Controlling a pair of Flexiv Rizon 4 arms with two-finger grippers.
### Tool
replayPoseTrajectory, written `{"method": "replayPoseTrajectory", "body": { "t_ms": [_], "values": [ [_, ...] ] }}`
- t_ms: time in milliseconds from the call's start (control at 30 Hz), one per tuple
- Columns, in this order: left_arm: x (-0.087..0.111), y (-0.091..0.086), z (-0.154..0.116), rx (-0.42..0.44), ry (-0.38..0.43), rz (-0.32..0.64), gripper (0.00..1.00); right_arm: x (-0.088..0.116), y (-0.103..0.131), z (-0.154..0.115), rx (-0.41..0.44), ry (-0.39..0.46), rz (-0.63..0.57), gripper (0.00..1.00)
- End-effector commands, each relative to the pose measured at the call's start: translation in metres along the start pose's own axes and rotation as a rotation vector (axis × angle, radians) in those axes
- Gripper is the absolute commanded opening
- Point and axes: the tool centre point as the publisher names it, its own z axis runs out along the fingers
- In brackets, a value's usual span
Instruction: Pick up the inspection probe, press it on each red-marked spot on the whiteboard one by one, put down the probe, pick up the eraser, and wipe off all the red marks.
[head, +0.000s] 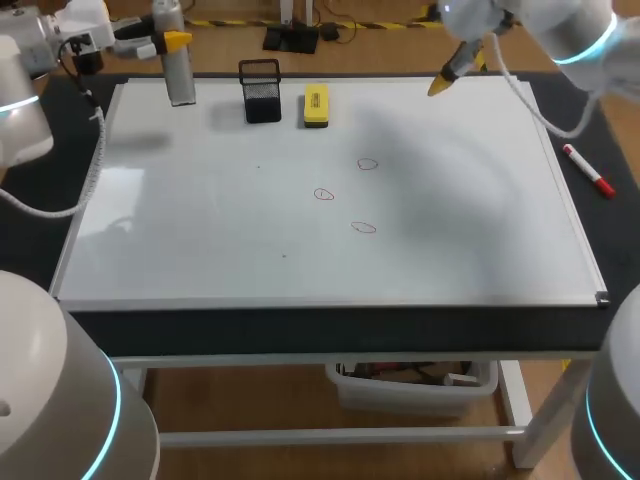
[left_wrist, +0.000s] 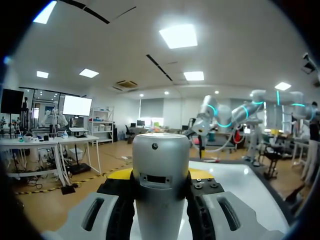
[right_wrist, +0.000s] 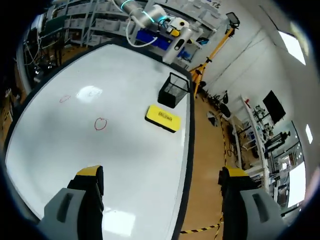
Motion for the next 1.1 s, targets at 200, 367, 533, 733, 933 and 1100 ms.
{"method": "replayPoseTrajectory", "body": {
  "t_ms": [200,367,533,733,933,1100],
  "values": [
    [0.005,-0.002,0.000,0.001,-0.068,0.003,0.00,-0.008,0.008,0.025,0.398,0.818,-0.909,1.00],
    [0.005,-0.002,0.000,0.001,-0.068,0.003,0.00,-0.017,0.009,0.029,0.416,0.736,-0.868,1.00],
    [0.005,-0.002,0.000,0.001,-0.068,0.003,0.00,-0.017,0.009,0.029,0.416,0.736,-0.868,1.00],
    [0.005,-0.002,0.000,0.001,-0.068,0.003,0.00,-0.017,0.009,0.029,0.416,0.736,-0.868,1.00],
    [0.005,-0.002,0.000,0.001,-0.068,0.003,0.00,-0.017,0.009,0.029,0.416,0.736,-0.868,1.00],
    [0.005,-0.002,0.000,0.001,-0.068,0.003,0.00,-0.018,0.009,0.035,0.374,0.730,-0.890,1.00]
  ]
}}
